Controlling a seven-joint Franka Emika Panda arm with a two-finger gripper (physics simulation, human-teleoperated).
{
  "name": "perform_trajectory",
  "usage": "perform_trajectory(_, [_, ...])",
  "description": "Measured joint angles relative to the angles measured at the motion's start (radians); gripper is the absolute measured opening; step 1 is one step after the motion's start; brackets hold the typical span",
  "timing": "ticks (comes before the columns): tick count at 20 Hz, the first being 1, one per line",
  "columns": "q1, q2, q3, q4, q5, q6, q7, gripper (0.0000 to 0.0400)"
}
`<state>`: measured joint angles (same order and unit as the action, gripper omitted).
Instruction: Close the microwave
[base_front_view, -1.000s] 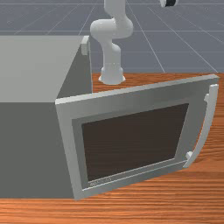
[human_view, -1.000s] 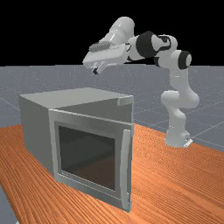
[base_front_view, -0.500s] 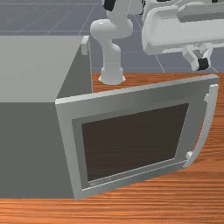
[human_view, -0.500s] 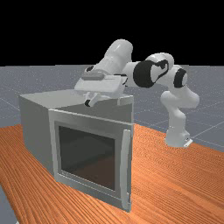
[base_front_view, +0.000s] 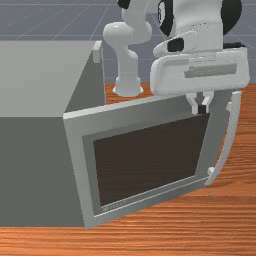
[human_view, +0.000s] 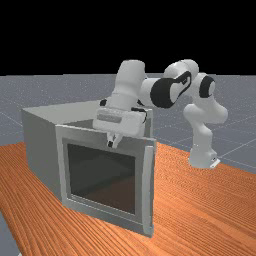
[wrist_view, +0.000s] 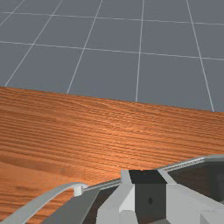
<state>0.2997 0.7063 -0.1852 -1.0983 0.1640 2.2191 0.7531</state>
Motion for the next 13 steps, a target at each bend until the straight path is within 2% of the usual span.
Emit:
perform_trajectory(4, [-0.002,-0.205,-0.012,-0.271,-0.031,-0.151,-0.058,0.0])
perform_trajectory(6, [-0.006,-0.317,-0.029,-0.422,-0.052,-0.194,-0.078,0.0])
perform_trajectory(8, [-0.015,-0.433,-0.047,-0.578,-0.07,-0.206,-0.102,0.0016])
perform_trajectory(9, [-0.02,-0.489,-0.055,-0.65,-0.075,-0.209,-0.116,0.0])
perform_trajectory(11, [-0.015,-0.622,-0.069,-0.813,-0.083,-0.209,-0.15,0.0])
perform_trajectory(13, [-0.017,-0.76,-0.112,-0.971,-0.094,-0.194,-0.2,0.0])
